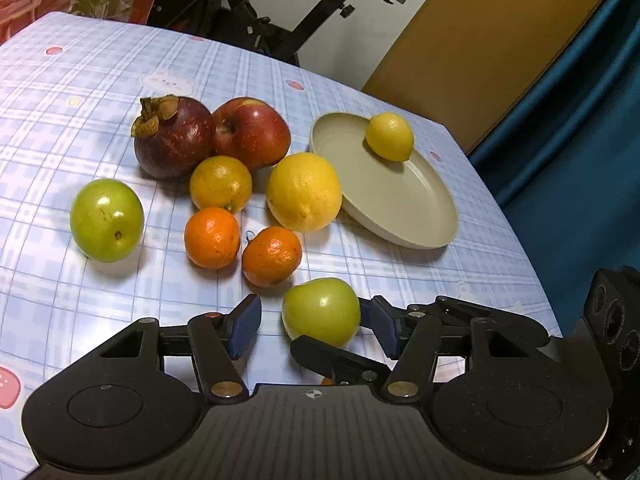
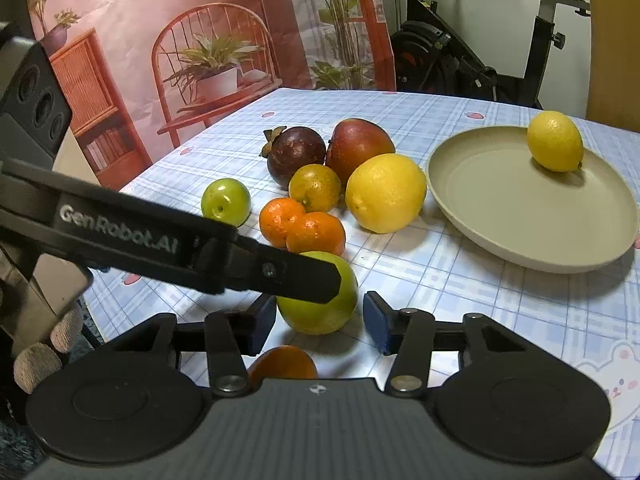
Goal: Organize fruits
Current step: 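Grasp the green apple with the left gripper, then carry the green apple onto the plate and open the left gripper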
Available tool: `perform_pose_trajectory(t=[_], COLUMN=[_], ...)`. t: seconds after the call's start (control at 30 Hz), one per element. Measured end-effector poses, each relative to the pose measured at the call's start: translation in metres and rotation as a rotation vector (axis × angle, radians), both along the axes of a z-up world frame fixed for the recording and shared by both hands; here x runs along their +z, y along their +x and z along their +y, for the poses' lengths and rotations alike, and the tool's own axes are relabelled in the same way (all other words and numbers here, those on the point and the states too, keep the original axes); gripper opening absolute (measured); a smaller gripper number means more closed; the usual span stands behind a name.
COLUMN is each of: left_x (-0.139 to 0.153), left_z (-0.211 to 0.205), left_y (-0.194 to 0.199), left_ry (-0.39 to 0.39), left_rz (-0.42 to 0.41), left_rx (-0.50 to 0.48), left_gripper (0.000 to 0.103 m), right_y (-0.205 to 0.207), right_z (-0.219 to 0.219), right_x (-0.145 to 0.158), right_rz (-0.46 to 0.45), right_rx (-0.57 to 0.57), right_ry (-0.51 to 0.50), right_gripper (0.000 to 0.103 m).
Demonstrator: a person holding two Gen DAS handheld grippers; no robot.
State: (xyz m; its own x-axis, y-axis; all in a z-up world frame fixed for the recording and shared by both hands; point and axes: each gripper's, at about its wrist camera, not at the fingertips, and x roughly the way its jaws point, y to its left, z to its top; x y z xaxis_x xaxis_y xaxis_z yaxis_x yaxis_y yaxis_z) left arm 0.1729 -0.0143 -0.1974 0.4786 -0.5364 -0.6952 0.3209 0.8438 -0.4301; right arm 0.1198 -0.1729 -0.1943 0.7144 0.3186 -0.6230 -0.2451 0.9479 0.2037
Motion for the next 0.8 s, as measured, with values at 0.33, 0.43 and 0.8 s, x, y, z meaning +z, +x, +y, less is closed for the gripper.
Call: perform_pose_trajectory(t=[0.33,0.43,0.8], left_x=[0.002,0.016,0.041], left_z=[-0.008,-0.016,-0.065], left_y=[0.007,0.005,0.043], left_ry=[-0.007,0.008,0.044], left_rz=[0.017,-0.046,-0.145], left_rx=[-0.042,-0.072,-0.165], left_gripper=[0.048,0.048,0.048], right_y=[-0.001,-0.006,0.008], right_z=[-0.003,-0.007,-0.051], right_x=[0.000,0.009,0.036], right_rz=[0.008,-0.027,-0.108], right_rx=[-0.013,-0.036,-0.153], right_ry=[0.026,0.033,0.078], right_gripper=[0.048,0.048,0.048])
